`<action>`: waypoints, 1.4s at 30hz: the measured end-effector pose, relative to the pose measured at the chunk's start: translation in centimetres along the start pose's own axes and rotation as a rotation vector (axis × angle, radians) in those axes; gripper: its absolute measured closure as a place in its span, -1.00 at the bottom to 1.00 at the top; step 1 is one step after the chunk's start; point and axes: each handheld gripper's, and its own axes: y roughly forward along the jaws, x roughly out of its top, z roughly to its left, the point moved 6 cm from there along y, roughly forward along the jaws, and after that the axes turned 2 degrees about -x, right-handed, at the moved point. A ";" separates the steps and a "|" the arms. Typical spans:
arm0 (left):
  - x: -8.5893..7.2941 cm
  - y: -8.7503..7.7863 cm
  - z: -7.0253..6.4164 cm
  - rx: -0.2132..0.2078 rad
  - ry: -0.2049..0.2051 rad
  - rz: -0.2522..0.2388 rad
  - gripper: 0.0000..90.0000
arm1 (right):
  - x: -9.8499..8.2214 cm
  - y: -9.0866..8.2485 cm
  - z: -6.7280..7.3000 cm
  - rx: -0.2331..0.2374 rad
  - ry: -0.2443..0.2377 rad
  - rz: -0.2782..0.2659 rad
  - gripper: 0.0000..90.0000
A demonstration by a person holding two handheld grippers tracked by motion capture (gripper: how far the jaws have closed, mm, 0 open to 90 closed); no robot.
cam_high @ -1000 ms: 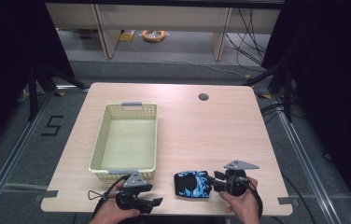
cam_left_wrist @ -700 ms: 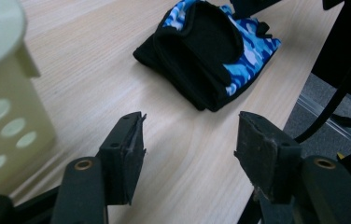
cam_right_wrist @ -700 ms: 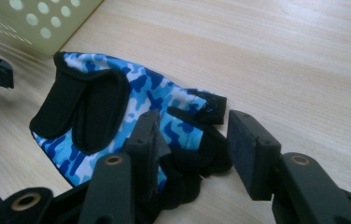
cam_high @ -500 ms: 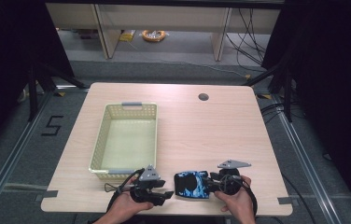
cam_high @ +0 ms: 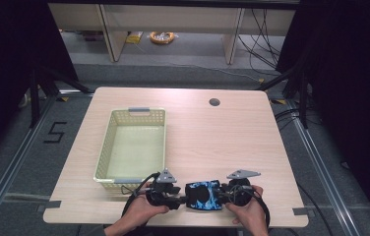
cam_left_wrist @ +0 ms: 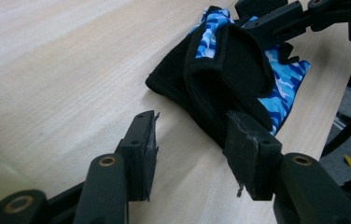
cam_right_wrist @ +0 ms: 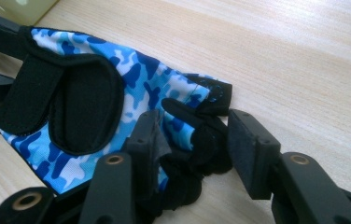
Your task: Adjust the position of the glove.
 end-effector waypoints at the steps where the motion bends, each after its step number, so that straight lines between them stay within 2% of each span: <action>1: 0.0 0.2 -0.1 -0.004 -0.020 -0.002 0.19 | 0.1 0.1 -0.2 -0.001 -0.037 -0.019 0.27; 2: 0.0 0.2 -0.1 -0.014 -0.007 0.001 0.21 | 0.2 0.4 -0.2 -0.052 -0.026 -0.054 0.29; 3: 0.1 0.3 -0.2 -0.018 -0.009 0.006 0.22 | 0.0 0.0 -0.2 -0.060 -0.032 -0.007 0.31; 5: 0.2 0.4 -0.3 -0.021 -0.003 -0.001 0.23 | 0.0 -0.1 -0.3 -0.063 -0.050 0.005 0.33; 7: 0.3 0.7 -0.5 -0.040 -0.022 0.005 0.26 | 0.0 0.0 -0.3 -0.061 -0.060 -0.004 0.39; 8: 0.4 0.9 -0.4 -0.045 -0.022 0.001 0.28 | -0.1 -0.1 0.0 -0.064 -0.025 0.006 0.41; 9: 0.4 1.0 -0.4 -0.056 -0.037 0.000 0.30 | -0.2 -0.1 -0.1 -0.063 -0.030 0.006 0.43; 10: 0.5 1.1 -0.5 -0.068 -0.033 0.008 0.33 | -0.2 -0.1 0.0 -0.061 -0.031 0.007 0.45; 12: 0.6 1.4 -0.6 -0.064 -0.043 0.000 0.35 | -0.2 -0.2 -0.1 -0.054 -0.038 0.014 0.49; 14: 0.6 1.6 -0.7 -0.068 -0.032 0.004 0.36 | -0.1 -0.1 -0.3 -0.043 -0.058 0.002 0.53; 15: 0.6 1.7 -0.8 -0.063 -0.038 -0.002 0.37 | 0.1 0.4 -0.2 -0.030 -0.035 -0.057 0.57; 17: 0.6 1.8 -0.9 -0.058 -0.042 -0.006 0.42 | -0.1 0.1 -0.2 0.029 -0.049 -0.015 0.66; 18: 0.6 1.9 -0.9 -0.053 -0.039 -0.008 0.42 | -0.1 0.1 -0.2 0.029 -0.049 -0.015 0.66; 19: 0.5 1.9 -1.0 -0.052 -0.041 -0.010 0.48 | -0.2 0.1 -0.2 0.030 -0.040 -0.005 0.73; 20: 0.4 2.0 -1.0 -0.045 -0.037 -0.009 0.51 | -0.3 -0.1 0.0 0.045 -0.009 0.012 0.74; 22: 0.3 2.0 -1.1 -0.046 -0.040 -0.017 0.57 | -0.3 -0.2 -0.2 0.001 -0.028 0.019 0.76; 23: 0.3 2.0 -1.1 -0.039 -0.040 -0.027 0.61 | -0.4 -0.3 -0.1 0.007 -0.011 0.026 0.77; 25: 0.4 2.0 -1.1 -0.036 -0.032 -0.032 0.66 | -0.4 -0.3 -0.2 0.001 -0.018 0.032 0.77; 26: 0.3 2.0 -1.1 -0.027 -0.044 -0.044 0.72 | -0.4 -0.3 -0.3 0.007 -0.023 0.023 0.77; 27: 0.3 2.0 -1.1 -0.026 -0.038 -0.041 0.76 | -0.4 -0.1 -0.2 0.012 -0.013 -0.004 0.77; 32: 0.2 1.9 -1.3 -0.024 -0.024 -0.053 0.85 | -0.4 -0.3 -0.2 0.020 -0.031 0.006 0.78; 34: 0.2 1.9 -1.4 -0.020 -0.021 -0.062 0.86 | -0.4 -0.2 -0.1 0.044 -0.021 -0.002 0.78; 35: 0.2 1.8 -1.4 -0.023 -0.008 -0.062 0.87 | -0.3 -0.3 -0.2 0.032 -0.040 -0.010 0.78; 36: 0.2 1.8 -1.4 -0.023 -0.008 -0.066 0.87 | -0.3 -0.3 -0.2 0.034 -0.039 -0.014 0.79; 37: 0.2 1.7 -1.4 -0.018 -0.011 -0.066 0.88 | -0.3 -0.3 -0.1 0.036 -0.017 -0.018 0.79; 38: 0.2 1.8 -1.5 -0.019 -0.008 -0.079 0.88 | -0.4 -0.4 -0.1 0.040 -0.029 -0.005 0.79; 39: 0.2 1.7 -1.5 -0.021 -0.006 -0.074 0.88 | -0.3 -0.4 0.0 0.038 -0.027 -0.021 0.79; 40: 0.1 1.6 -1.3 -0.009 0.007 -0.062 0.88 | -0.4 -0.5 0.1 0.048 -0.023 -0.015 0.79; 41: 0.1 1.5 -1.4 -0.012 0.001 -0.068 0.89 | -0.4 -0.6 0.0 0.037 -0.032 -0.003 0.79; 42: 0.1 1.5 -1.3 -0.007 0.011 -0.070 0.89 | -0.4 -0.5 0.2 0.046 -0.017 -0.032 0.79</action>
